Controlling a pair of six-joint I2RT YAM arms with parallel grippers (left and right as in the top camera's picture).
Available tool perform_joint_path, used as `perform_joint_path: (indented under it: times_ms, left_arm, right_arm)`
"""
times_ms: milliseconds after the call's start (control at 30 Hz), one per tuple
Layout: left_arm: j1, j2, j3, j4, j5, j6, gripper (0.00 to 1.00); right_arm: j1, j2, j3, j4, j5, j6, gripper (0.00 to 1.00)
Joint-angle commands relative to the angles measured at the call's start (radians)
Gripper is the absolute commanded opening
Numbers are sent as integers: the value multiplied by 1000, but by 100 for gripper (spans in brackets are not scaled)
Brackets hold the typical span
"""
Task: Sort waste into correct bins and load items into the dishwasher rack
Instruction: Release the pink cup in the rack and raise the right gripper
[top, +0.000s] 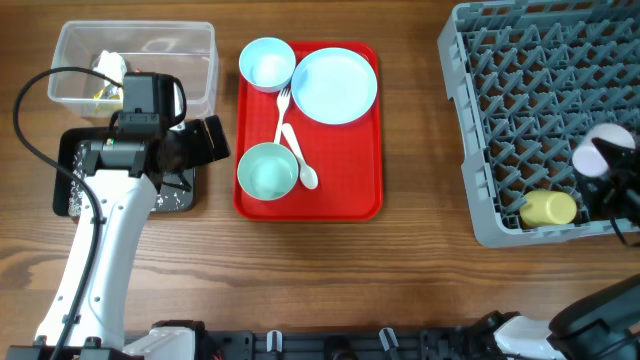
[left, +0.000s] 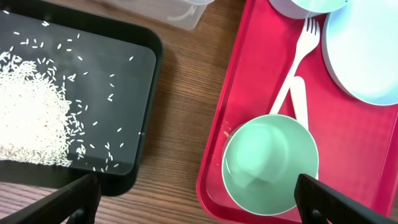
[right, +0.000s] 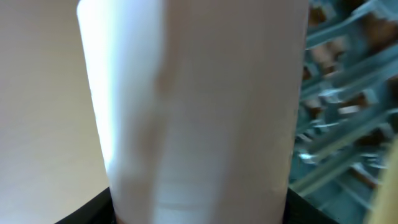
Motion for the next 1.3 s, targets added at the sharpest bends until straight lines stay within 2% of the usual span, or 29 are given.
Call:
perform_joint_path:
  times_ms: [0,333,700,1033,1267]
  left_arm:
    - [5,8,8,-5,-2,-2,100]
    - [5,8,8,-12,-2,-2,100]
    - [5,8,8,-28,-3,-2,100]
    - [5,8,8,-32,-2,-2,100]
    - [5,8,8,-40,-3,-2,100]
  right_arm:
    - [14,15,5,50,-83,156,45]
    - [14,15,-6,87,-67,224,50]
    - [7,15,-146,147,-40,223,51]
    - [-27,15,-158,171,-40,222,52]
    - [-27,15,-158,199,-57,240,75]
